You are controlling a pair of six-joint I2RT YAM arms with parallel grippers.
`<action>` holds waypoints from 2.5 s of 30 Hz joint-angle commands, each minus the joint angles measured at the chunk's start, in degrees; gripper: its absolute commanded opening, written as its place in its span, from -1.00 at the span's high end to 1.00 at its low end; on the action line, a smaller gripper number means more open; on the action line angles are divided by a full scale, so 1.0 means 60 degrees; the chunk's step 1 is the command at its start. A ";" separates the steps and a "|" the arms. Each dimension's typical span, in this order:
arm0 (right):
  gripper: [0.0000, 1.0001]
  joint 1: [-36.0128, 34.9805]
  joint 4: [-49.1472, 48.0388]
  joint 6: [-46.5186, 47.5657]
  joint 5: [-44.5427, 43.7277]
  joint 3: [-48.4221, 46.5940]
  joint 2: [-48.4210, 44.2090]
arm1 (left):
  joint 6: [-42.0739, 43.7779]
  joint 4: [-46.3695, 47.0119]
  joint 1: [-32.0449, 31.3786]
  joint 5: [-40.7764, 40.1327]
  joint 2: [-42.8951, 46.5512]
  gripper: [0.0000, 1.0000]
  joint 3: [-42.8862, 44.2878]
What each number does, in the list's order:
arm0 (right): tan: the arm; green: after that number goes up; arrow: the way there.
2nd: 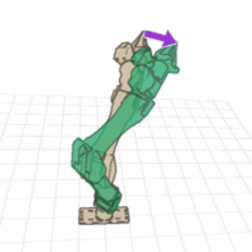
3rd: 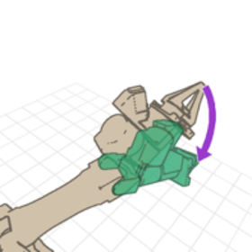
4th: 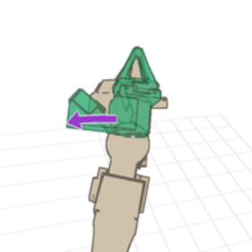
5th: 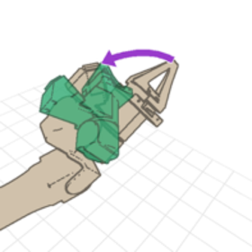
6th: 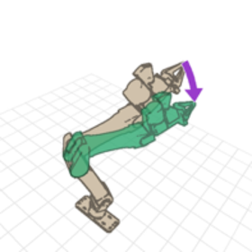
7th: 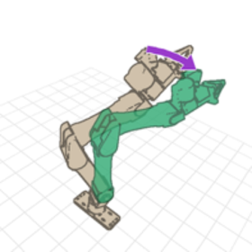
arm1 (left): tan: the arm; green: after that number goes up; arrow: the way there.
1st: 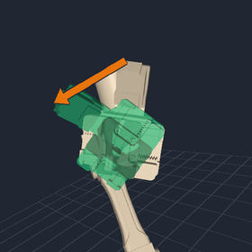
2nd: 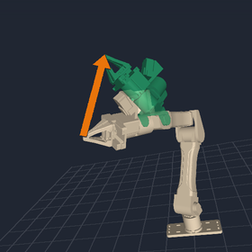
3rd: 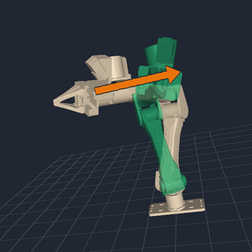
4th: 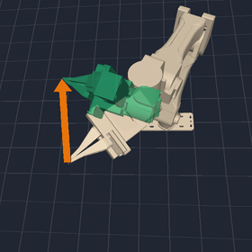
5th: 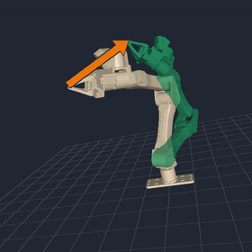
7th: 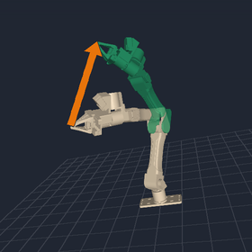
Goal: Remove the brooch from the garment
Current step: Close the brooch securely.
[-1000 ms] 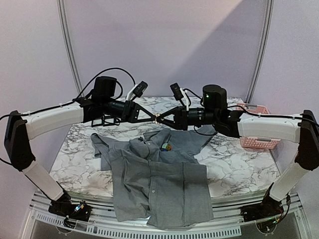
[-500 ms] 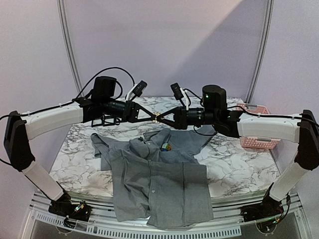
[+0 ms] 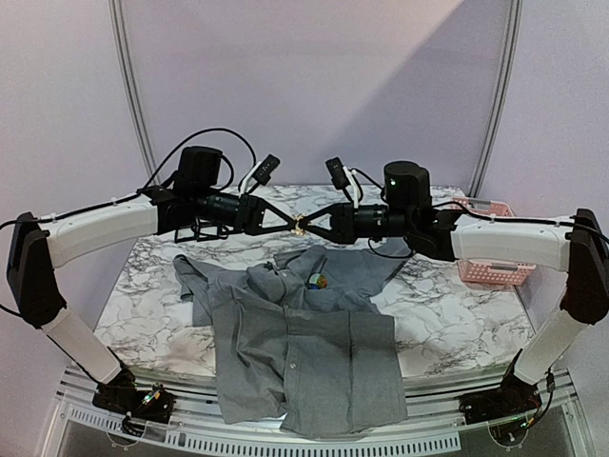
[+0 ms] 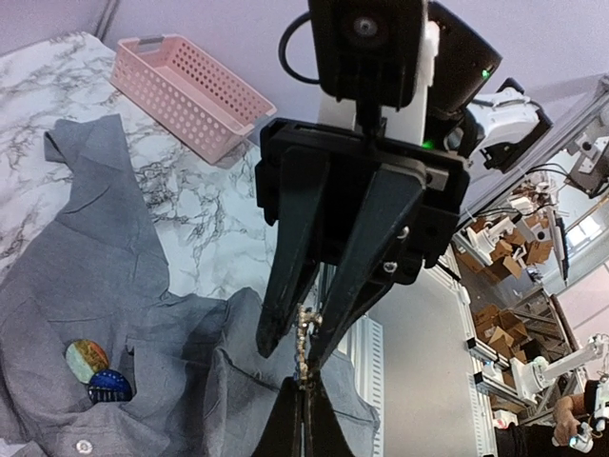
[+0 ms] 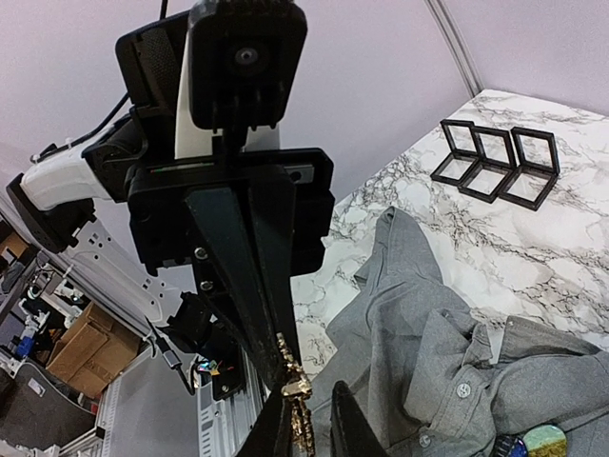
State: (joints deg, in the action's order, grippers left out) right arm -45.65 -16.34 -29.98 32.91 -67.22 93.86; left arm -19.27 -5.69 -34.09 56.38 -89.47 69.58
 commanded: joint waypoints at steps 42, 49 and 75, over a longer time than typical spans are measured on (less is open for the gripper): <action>0.66 0.0258 -0.0306 0.0284 0.0182 0.0191 0.0077 | 0.0355 -0.0786 -0.0222 -0.0307 0.0207 1.00 0.0253; 0.60 0.0181 -0.0381 0.0429 0.0322 0.0173 0.0045 | 0.0353 -0.0796 -0.0222 -0.0357 0.0172 1.00 0.0254; -0.16 0.0114 -0.0893 0.0669 0.0060 0.0604 -0.0545 | 0.0308 -0.0914 -0.0208 -0.0576 0.0058 1.00 0.0298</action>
State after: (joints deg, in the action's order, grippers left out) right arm -44.93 -20.45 -26.44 35.16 -64.82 93.03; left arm -17.41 -10.28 -34.76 53.28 -89.47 70.04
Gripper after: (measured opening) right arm 0.557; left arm 0.020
